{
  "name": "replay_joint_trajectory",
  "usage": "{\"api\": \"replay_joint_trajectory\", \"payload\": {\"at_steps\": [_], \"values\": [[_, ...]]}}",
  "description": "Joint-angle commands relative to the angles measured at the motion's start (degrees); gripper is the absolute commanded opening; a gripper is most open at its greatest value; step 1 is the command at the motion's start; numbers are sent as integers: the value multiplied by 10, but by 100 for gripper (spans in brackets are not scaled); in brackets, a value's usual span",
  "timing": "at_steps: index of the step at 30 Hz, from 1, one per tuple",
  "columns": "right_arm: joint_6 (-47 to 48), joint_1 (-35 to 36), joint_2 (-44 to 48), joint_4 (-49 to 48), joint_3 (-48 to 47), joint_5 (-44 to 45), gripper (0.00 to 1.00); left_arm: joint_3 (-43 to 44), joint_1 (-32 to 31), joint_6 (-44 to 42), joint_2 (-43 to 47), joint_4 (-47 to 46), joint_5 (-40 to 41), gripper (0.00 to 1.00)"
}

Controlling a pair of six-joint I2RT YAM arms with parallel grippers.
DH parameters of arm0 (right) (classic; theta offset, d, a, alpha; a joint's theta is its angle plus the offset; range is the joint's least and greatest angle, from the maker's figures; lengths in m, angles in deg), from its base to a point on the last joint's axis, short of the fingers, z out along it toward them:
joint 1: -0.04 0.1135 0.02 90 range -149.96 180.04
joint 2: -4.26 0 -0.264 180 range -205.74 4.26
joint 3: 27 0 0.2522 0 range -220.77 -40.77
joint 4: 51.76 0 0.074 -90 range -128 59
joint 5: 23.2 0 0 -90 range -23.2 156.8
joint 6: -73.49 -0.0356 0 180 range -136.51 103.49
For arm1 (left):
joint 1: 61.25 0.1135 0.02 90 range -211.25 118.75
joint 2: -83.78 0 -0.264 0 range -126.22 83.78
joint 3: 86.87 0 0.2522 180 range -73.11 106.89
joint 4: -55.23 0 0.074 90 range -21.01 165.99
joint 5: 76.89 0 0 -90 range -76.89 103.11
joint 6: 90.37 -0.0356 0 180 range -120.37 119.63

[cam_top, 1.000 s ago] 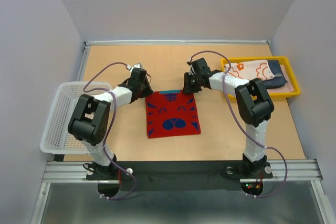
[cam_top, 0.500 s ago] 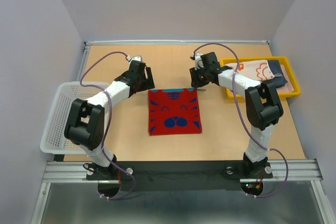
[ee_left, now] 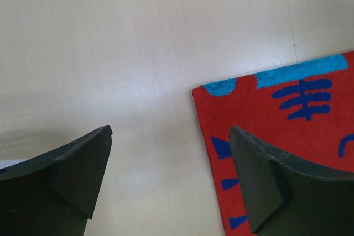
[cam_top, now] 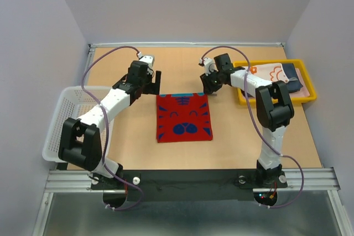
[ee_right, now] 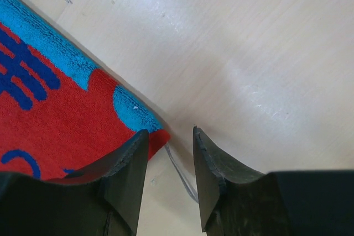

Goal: Fold and stack the towels
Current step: Fold the towel

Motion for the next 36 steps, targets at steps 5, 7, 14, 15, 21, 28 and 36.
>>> {"api": "replay_joint_trajectory", "payload": {"at_steps": [5,7,14,15,21,28,36], "values": [[42,-9,-38,21,-35,-64,43,-13,2,-66,1,-17,-52,98],[46,-10,-48,26,-34,-71,43,-9,2,-69,-1,-19,-56,97],[79,-15,-61,38,-22,-97,30,11,3,-117,-39,-31,-96,92],[81,-16,-63,41,-21,-97,28,19,3,-124,-46,-30,-99,92],[102,-20,-74,46,-16,-87,0,59,15,-180,-112,-22,-161,91],[108,-20,-76,52,-17,-109,1,163,40,-226,-215,43,-243,72],[111,-20,-79,52,-15,-105,1,218,52,-281,-288,112,-317,66]]}}
